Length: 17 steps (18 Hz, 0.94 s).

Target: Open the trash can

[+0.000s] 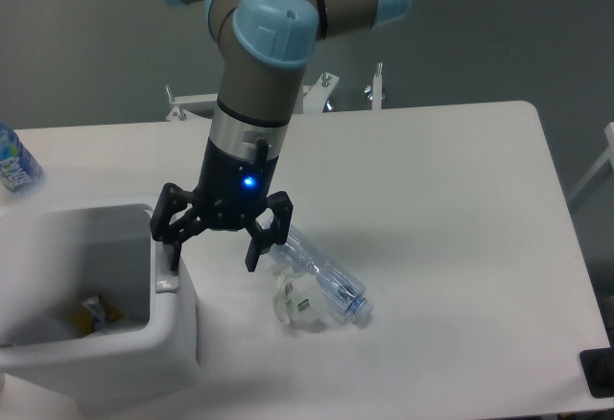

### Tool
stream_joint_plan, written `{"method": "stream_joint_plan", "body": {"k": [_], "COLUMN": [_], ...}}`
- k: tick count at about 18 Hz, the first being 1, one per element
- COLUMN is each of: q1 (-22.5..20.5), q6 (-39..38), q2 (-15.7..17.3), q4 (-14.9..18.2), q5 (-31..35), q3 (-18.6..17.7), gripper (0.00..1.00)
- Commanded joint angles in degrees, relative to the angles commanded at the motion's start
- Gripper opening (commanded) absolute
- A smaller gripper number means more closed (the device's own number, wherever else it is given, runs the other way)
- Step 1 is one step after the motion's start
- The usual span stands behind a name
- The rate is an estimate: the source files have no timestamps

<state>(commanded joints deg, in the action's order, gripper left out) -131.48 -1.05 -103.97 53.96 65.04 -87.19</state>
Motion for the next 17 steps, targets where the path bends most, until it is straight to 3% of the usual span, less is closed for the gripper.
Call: {"method": "stream_joint_plan", "body": {"k": [3,5,8,14,17], "q1": [0.0,-0.1,-2.6,-6.2,-7.3], "q6": [0.1,0.7,8.2,21.2,29.0], "q2": [0.1,-0.1,0.2,2.0,2.1], "q4": [0.0,-0.1,0.3,1.4,4.6], "q5": [0.0,0.2,1.6,17.5,20.8], "q3": [1.0,3.8,7.6,7.2,6.2], "gripper": [1.00,1.00,1.00,1.00,1.00]}}
